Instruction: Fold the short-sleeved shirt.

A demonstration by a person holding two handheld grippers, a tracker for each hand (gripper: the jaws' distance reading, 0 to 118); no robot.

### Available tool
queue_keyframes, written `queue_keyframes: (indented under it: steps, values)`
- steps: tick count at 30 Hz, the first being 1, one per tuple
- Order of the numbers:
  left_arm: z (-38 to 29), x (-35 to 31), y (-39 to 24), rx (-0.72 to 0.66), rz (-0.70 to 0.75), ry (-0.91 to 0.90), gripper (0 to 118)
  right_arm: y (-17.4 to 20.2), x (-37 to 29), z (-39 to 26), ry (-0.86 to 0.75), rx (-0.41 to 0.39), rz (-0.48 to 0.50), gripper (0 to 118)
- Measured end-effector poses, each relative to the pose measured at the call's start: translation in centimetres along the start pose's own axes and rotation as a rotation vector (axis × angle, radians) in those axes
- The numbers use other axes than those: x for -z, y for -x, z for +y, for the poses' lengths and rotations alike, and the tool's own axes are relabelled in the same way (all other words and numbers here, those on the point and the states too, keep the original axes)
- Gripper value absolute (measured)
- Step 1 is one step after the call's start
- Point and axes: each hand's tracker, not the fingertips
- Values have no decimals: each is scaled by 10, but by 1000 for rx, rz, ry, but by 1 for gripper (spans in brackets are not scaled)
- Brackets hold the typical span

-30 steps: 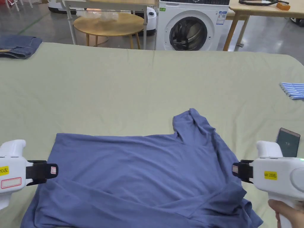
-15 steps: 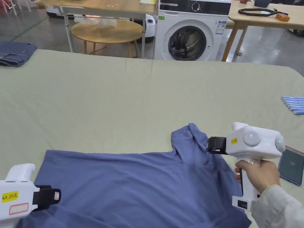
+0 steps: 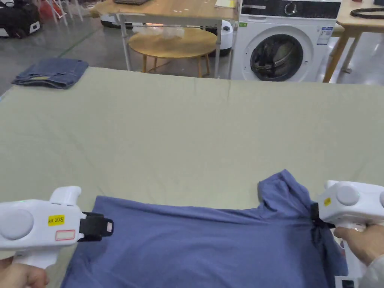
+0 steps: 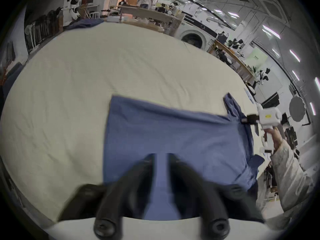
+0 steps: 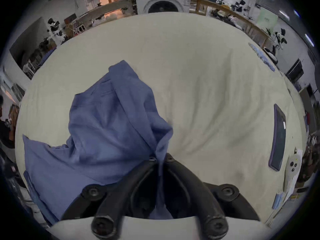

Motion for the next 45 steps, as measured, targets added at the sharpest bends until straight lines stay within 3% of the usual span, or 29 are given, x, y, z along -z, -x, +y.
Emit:
queue_keyframes:
  steps: [2, 3, 9, 11, 12, 14, 15, 16, 17, 18, 19, 21, 27, 33, 38, 41, 45]
  values:
    - [32, 19, 13, -21, 68, 24, 93, -2, 1, 2, 3, 6, 7, 1]
    - [45, 29, 19, -57, 137, 34, 114, -2, 6, 6, 7, -4, 8, 1]
    - [84, 104, 43, -27, 298, 132, 113, -3, 15, 14, 16, -31, -6, 1]
    - [82, 121, 43, -17, 285, 166, 106, -3, 11, 10, 17, -25, 1, 1]
    - [80, 128, 43, -11, 279, 176, 94, -4, 11, 11, 16, -21, 5, 1]
    - [78, 128, 36, 22, 320, 152, 88, -5, 8, 14, 11, -31, 7, 1]
    - [80, 126, 32, 43, 325, 158, 74, -2, 2, 10, 3, -40, 5, 1]
    - [83, 122, 28, 82, 326, 162, 52, -2, -2, 10, -6, -49, 3, 1]
    - [86, 116, 22, 108, 330, 159, 20, -1, -6, 11, -21, -61, 2, 1]
    - [88, 110, 19, 117, 314, 134, 0, -1, -12, 11, -34, -70, 2, 1]
    - [88, 110, 18, 97, 231, 126, 0, 3, -22, 5, -48, -79, 1, 1]
    - [77, 98, 30, 75, 198, 129, 0, 4, -38, 3, -80, -82, 61, 1]
    - [60, 44, 22, 53, 171, 82, 0, 8, -102, -18, -170, -138, 112, 1]
    - [23, -31, 22, 82, 95, 20, 0, -12, -174, -73, -231, -183, 176, 1]
    - [-40, -88, 22, 57, 39, 39, 0, -40, -208, -149, -147, -229, 193, 1]
    - [-78, -94, 41, 60, 19, 76, 0, -70, -200, -197, -64, -193, 209, 1]
    - [-125, -81, 57, 36, 2, 156, 0, -83, -173, -248, 39, -154, 202, 1]
